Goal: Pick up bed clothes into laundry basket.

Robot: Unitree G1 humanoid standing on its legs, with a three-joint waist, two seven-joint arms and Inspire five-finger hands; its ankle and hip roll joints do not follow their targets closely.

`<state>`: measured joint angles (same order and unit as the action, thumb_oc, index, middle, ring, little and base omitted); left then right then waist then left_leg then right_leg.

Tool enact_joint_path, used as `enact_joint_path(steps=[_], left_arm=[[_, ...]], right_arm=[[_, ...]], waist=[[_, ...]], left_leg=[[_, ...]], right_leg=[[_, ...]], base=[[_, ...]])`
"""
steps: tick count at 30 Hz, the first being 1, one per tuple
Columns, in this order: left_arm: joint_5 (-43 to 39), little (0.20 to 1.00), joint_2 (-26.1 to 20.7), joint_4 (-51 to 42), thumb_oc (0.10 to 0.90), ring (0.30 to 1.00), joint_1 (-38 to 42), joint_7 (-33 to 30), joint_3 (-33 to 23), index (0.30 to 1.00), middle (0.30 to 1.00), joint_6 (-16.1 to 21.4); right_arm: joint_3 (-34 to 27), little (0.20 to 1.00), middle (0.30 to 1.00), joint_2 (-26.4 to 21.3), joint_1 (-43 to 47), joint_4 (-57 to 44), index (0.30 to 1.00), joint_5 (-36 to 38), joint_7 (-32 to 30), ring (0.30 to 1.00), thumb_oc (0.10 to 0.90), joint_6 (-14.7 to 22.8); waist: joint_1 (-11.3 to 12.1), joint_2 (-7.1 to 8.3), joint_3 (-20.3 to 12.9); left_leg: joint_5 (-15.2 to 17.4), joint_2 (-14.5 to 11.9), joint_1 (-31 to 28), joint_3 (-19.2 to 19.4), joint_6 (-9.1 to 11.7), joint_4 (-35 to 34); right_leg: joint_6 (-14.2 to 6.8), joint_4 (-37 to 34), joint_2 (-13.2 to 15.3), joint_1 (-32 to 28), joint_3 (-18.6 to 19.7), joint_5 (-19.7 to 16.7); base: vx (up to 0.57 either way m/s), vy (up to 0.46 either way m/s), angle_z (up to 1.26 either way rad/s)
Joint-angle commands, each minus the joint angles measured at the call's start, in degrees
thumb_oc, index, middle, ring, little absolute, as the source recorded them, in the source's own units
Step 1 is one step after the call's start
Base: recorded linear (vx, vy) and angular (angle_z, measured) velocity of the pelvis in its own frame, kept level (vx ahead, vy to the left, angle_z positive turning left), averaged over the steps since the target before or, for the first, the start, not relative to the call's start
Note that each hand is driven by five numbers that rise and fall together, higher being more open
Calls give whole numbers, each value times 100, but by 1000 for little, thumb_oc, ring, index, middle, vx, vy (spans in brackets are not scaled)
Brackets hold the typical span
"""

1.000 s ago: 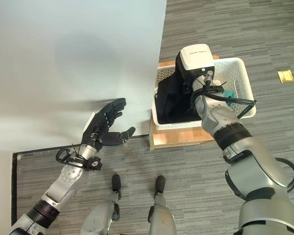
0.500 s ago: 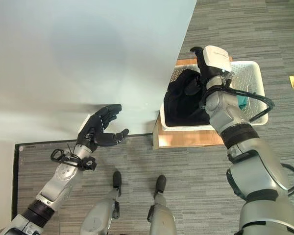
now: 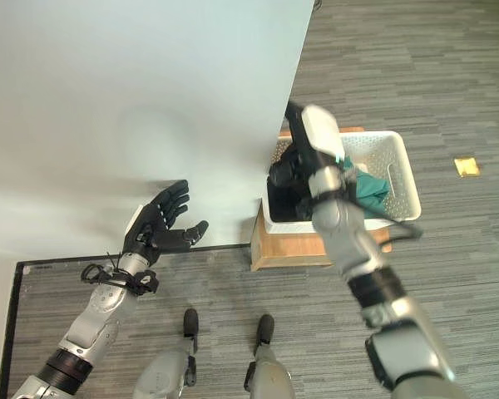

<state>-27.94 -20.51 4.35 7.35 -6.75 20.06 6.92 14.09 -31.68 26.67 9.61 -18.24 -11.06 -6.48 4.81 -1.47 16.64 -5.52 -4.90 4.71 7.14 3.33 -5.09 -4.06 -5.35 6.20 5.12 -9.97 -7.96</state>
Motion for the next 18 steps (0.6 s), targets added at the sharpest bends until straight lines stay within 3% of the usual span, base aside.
enact_joint_path(steps=[1, 10, 13, 16, 18], left_arm=[[-159, 900, 64, -301, 800, 900, 356, 377, 138, 900, 900, 361], [-241, 900, 16, -605, 800, 900, 243, 387, 82, 900, 900, 363], [-31, 900, -10, -731, 800, 900, 84, 311, 92, 900, 900, 390], [12, 900, -10, -760, 800, 900, -15, 346, 116, 900, 900, 396], [140, 900, 16, -672, 800, 900, -160, 182, 35, 900, 900, 445]], right_arm=[[-270, 900, 900, 28, -185, -510, 900, 522, 59, 900, 800, 568], [-697, 900, 900, 283, -2095, -1845, 900, 1495, 522, 900, 800, 1112], [-1003, 900, 900, 271, -2929, -2383, 900, 1984, 637, 900, 800, 1358], [-1087, 900, 900, 281, -3204, -2461, 900, 2150, 703, 900, 800, 1395], [-1153, 900, 900, 369, -3641, -2189, 900, 2334, 597, 900, 800, 1391]], waist=[[-33, 108, -797], [-227, 185, -981], [-403, 140, -970], [-452, 118, -969], [-581, 40, -904]], left_leg=[[472, -214, -222, 25, 95, 9], [436, -448, -540, 66, 155, 9], [403, -634, -772, 90, 209, 26], [392, -680, -834, 109, 227, 32], [283, -712, -797, 136, 245, 43]], right_leg=[[-684, 35, 623, -715, -238, 714], [-528, 104, 326, -914, -30, 939], [-425, 56, 91, -1070, 137, 1053], [-406, 37, 27, -1129, 180, 1076], [-383, 35, -77, -1005, 400, 1045]], base=[[26, -38, 0], [-15, -61, -4], [-8, -119, -18], [-39, -51, -17], [-194, -48, -28]])
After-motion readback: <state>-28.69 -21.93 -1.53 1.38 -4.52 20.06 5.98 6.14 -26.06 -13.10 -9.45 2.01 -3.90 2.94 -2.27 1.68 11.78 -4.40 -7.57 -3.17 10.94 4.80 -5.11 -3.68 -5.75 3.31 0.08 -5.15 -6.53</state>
